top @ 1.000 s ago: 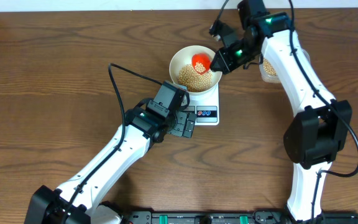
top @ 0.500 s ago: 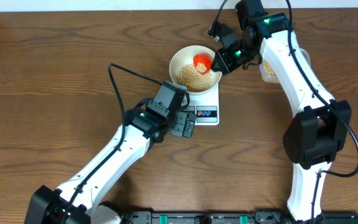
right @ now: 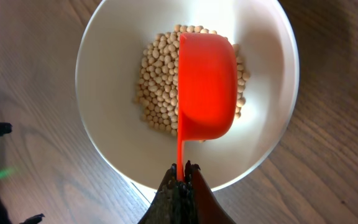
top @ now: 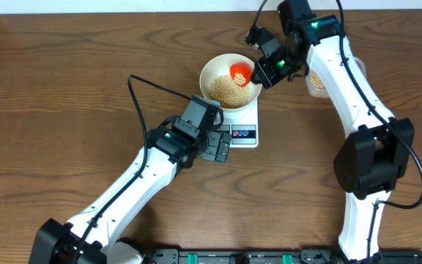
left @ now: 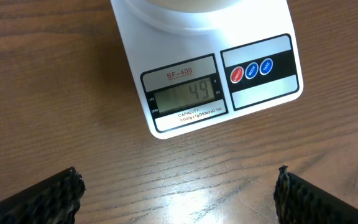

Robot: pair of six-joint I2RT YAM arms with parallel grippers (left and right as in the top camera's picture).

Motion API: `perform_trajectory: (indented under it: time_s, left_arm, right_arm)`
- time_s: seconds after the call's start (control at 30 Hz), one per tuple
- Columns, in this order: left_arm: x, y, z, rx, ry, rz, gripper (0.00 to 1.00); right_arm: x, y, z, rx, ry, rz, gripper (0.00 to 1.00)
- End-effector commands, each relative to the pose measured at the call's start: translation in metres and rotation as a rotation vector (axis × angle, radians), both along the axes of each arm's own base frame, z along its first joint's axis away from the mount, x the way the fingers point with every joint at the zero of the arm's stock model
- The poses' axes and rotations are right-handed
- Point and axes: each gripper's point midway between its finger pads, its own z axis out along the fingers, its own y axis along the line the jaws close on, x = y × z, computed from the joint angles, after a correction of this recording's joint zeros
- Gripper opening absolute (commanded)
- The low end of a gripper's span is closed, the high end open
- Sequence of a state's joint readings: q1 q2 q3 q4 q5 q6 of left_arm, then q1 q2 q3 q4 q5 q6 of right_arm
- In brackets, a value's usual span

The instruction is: Scoop item into bowl and weigh 50g on scale

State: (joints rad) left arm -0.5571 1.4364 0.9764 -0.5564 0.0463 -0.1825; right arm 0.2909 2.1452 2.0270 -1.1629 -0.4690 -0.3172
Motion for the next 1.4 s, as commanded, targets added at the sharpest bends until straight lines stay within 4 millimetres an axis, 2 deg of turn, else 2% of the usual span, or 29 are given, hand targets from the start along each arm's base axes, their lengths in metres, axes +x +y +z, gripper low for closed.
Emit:
perform_trajectory:
  time_s: [0.0, 0.77, 0.97, 1.37]
  left_arm:
    - [0.0, 0.003, 0.0, 0.011, -0.008, 0.003, 1.0]
    - [0.0, 0.003, 0.0, 0.011, -0.008, 0.003, 1.0]
    - [0.0, 0.003, 0.0, 0.011, -0.008, 0.003, 1.0]
    - [0.0, 0.003, 0.0, 0.011, -0.008, 0.003, 1.0]
  right_arm:
    - [-0.002, 0.001, 0.016, -0.001, -0.052, 0.032, 0.01]
    - [-0.006, 0.003, 0.015, -0.002, -0.071, 0.098, 0.01]
    - [-0.008, 0.008, 0.028, 0.139, -0.02, 0.075, 0.01]
    - [0.002, -0.018, 0.055, 0.373, 0.043, -0.008, 0.01]
